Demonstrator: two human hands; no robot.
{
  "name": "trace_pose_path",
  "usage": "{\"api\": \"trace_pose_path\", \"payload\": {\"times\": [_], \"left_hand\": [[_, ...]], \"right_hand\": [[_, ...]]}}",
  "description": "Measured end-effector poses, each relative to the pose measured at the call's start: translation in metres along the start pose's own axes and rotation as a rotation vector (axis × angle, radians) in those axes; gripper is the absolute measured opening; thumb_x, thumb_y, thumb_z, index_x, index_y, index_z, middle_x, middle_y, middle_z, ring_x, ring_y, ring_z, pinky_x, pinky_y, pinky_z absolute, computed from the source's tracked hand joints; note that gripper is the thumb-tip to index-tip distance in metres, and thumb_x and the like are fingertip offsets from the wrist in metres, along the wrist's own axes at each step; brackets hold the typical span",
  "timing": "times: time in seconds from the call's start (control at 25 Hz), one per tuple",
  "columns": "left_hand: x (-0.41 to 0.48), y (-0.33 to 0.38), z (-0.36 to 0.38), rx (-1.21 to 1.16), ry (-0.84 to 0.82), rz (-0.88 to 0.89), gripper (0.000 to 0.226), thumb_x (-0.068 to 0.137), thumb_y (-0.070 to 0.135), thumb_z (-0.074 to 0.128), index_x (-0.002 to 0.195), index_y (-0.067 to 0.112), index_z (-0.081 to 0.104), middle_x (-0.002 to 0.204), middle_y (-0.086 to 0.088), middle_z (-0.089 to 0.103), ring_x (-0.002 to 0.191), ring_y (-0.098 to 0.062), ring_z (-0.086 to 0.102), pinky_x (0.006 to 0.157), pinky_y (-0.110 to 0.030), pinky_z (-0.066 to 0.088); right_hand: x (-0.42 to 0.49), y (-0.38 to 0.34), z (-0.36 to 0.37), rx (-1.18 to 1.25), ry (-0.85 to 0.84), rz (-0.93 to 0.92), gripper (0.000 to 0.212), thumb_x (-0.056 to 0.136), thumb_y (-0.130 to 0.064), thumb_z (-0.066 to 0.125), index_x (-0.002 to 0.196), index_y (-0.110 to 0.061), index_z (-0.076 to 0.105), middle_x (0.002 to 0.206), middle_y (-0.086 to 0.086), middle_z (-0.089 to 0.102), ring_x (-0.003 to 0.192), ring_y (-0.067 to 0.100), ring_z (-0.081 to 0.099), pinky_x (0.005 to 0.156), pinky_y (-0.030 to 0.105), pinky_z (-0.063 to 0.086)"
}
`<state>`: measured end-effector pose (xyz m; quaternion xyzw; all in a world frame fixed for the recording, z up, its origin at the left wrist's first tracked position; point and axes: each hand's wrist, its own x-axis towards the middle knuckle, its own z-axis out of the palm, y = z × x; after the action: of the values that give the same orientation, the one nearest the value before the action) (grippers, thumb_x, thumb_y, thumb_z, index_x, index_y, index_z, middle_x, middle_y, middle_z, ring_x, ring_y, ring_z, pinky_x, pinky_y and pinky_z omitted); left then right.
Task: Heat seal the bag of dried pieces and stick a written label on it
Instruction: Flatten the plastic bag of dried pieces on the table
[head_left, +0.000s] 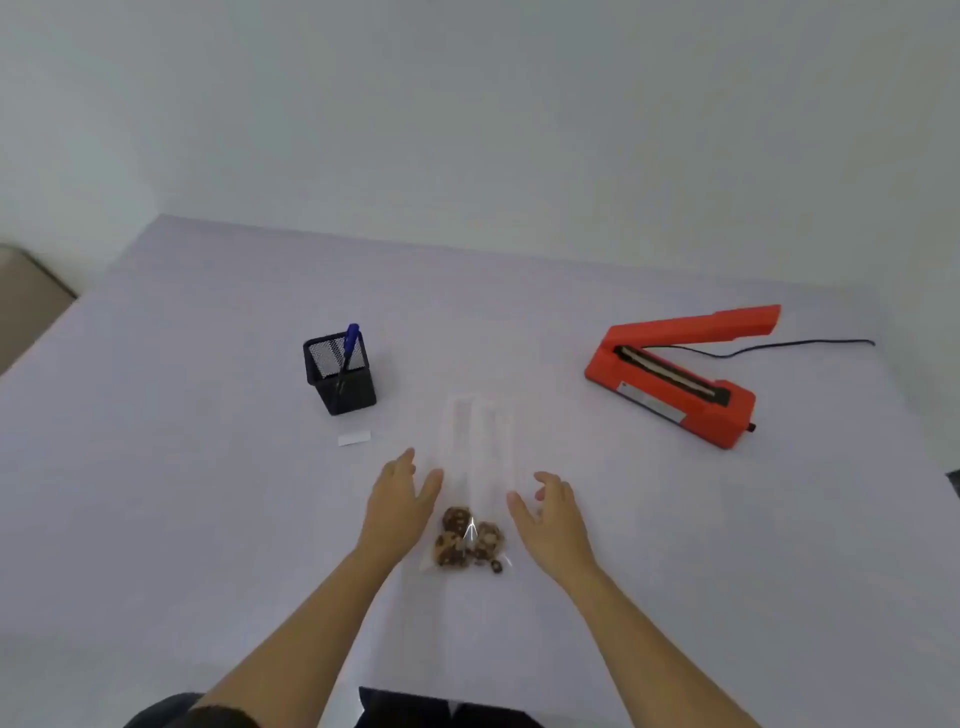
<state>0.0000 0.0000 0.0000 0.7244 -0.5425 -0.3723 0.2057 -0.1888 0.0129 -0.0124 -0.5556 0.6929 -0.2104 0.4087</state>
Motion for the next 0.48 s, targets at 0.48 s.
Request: {"api": "trace_pose_path", "payload": {"times": [0.48], "left_hand": [[0.035, -0.007, 0.024, -0.184, -0.134, -0.211, 0.058, 0.075, 0.030, 0.075, 0.123, 0.014, 0.046, 0.084, 0.000, 0.057, 0.079, -0.013, 0.055, 0.064, -0.018, 0.042]], "right_hand": [[0.034, 0.000, 0.028, 0.353, -0.059, 0.237, 0.043, 0.076, -0.034, 0.074, 0.111, -0.016, 0.056, 0.094, 0.004, 0.066, 0.081, 0.011, 0.059, 0.063, 0.013, 0.042]]}}
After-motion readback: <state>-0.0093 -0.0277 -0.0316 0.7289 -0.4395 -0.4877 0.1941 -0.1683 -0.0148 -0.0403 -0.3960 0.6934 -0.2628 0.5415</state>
